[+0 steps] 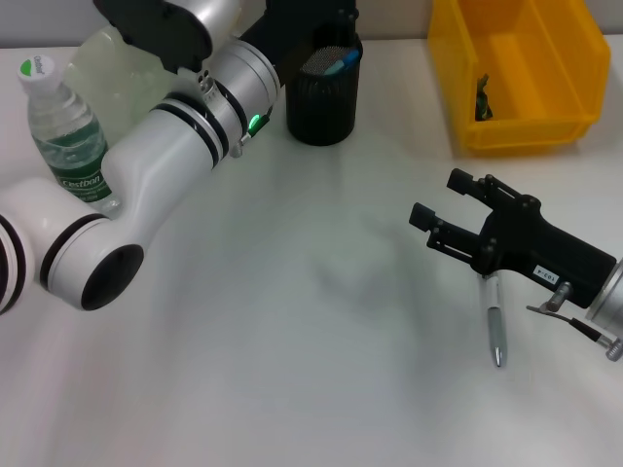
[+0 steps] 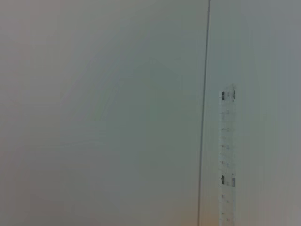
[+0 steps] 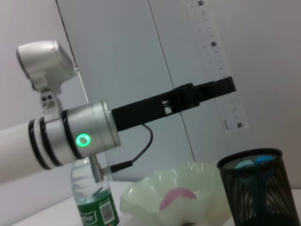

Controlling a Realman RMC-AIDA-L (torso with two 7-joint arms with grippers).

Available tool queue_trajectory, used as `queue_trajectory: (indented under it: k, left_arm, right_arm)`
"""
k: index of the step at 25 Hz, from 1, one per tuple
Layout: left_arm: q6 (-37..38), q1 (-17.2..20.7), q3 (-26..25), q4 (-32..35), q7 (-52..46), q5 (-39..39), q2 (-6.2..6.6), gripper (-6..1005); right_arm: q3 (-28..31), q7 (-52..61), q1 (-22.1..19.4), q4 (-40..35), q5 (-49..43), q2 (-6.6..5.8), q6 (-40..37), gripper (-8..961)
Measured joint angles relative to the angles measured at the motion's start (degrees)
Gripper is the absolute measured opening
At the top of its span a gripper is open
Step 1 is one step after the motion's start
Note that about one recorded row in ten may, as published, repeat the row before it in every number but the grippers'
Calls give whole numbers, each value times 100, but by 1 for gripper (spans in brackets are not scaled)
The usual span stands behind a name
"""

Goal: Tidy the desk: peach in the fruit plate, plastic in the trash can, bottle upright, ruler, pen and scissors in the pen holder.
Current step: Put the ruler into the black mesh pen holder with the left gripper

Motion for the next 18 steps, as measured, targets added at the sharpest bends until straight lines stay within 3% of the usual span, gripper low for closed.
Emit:
queue_trajectory:
  k: [7,18]
  left_arm:
    - [-361,-28,-215,-15,314,0,0,26]
    - [-758,-30,-527,68,458,0,0,27]
  right_arm:
    - [398,-452,-129,-27,-15,50,237,826]
    - [404,-528,-99,-72,-25,70,424,826]
